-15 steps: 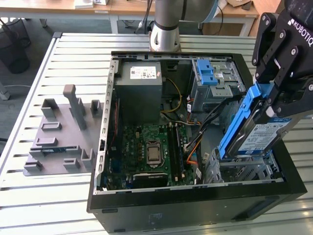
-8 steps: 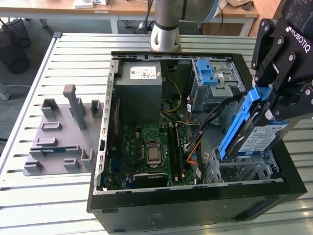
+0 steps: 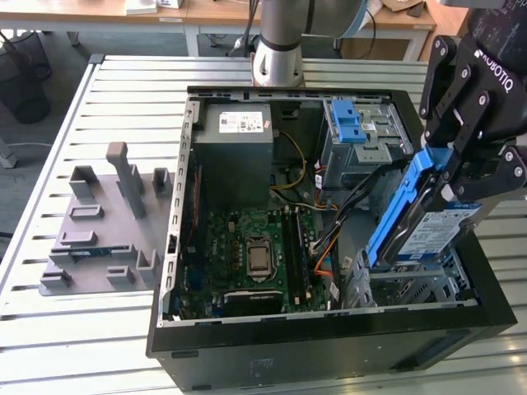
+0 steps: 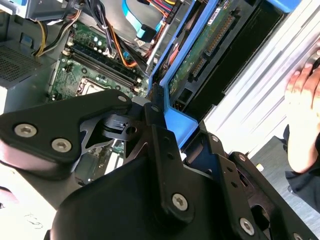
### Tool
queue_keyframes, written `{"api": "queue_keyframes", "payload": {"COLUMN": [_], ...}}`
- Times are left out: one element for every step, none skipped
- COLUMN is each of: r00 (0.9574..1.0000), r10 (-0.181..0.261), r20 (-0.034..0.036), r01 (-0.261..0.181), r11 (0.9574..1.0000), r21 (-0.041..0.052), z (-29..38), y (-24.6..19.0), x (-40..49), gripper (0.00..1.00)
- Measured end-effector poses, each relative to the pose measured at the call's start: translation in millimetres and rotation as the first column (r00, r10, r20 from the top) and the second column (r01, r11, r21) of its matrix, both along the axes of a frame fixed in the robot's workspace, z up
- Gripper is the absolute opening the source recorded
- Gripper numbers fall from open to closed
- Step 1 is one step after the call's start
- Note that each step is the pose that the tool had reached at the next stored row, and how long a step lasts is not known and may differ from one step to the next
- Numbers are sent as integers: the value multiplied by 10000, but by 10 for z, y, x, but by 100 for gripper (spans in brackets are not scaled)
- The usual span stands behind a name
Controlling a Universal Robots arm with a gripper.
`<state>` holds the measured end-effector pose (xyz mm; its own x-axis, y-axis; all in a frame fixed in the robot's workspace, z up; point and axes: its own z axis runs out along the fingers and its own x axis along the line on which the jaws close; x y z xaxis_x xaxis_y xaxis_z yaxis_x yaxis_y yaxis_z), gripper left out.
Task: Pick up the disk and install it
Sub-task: 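Insert the disk into the insertion slot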
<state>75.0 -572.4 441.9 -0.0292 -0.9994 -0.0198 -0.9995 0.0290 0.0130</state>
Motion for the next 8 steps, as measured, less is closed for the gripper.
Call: {"api": "queue_keyframes", "payload": {"r00": [10000, 10000, 10000, 10000, 10000, 10000, 10000, 10000], "r10": [0, 0, 0, -1, 1, 3, 6, 7], "r20": [0, 0, 0, 0, 0, 1, 0, 0], "r01": [0, 0, 0, 1, -1, -3, -6, -7], "r11": [10000, 10000, 10000, 10000, 10000, 10000, 10000, 10000], "r21": [0, 0, -1, 0, 0, 1, 1, 1], "z": [-4, -7, -11, -15, -18, -22, -25, -30], "y": [4, 8, 10, 12, 14, 14, 15, 15], "x": [0, -1, -2, -6, -11, -16, -19, -20], "gripper": [36, 36, 36, 36, 36, 36, 36, 36]}}
